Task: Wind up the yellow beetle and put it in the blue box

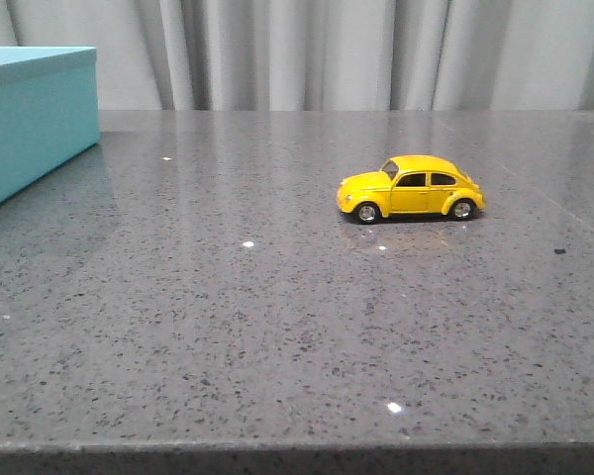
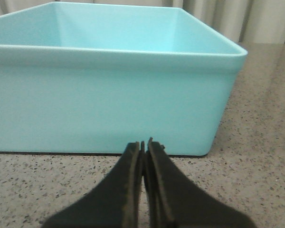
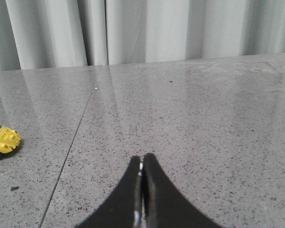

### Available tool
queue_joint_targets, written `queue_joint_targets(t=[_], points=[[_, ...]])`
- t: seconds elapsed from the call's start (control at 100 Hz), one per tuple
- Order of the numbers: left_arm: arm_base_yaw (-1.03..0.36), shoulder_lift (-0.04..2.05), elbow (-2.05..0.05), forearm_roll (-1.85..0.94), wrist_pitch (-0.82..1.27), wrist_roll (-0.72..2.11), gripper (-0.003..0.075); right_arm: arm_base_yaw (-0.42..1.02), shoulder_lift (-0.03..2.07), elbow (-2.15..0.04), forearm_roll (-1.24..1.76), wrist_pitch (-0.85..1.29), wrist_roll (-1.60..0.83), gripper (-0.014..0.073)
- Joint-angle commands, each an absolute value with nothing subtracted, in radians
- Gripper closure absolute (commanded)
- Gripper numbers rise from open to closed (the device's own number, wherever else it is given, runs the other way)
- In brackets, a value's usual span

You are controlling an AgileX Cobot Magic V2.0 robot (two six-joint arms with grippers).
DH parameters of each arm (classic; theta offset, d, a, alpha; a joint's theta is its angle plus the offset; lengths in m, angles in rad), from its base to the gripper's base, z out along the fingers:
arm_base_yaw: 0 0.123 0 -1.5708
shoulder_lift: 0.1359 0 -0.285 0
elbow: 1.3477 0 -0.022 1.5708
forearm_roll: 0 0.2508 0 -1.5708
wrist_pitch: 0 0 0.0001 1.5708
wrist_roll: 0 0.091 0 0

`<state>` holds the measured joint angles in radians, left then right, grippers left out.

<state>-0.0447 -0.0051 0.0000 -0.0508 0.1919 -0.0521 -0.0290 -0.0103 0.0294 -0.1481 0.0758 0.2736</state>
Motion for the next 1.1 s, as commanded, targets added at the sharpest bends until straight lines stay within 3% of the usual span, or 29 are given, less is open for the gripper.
queue_joint_targets(t=[0.0, 1.09], points=[[-0.051, -0.037, 0.021, -0.053, 0.114, -0.06, 0.0739, -0.033, -0.033, 0.013, -0.148, 0.0, 0.27, 0.0661], [-0.051, -0.037, 0.021, 0.012, 0.014, -0.06, 0.0739, -0.032, -0.032, 0.006, -0.149, -0.114, 0.27, 0.0661]])
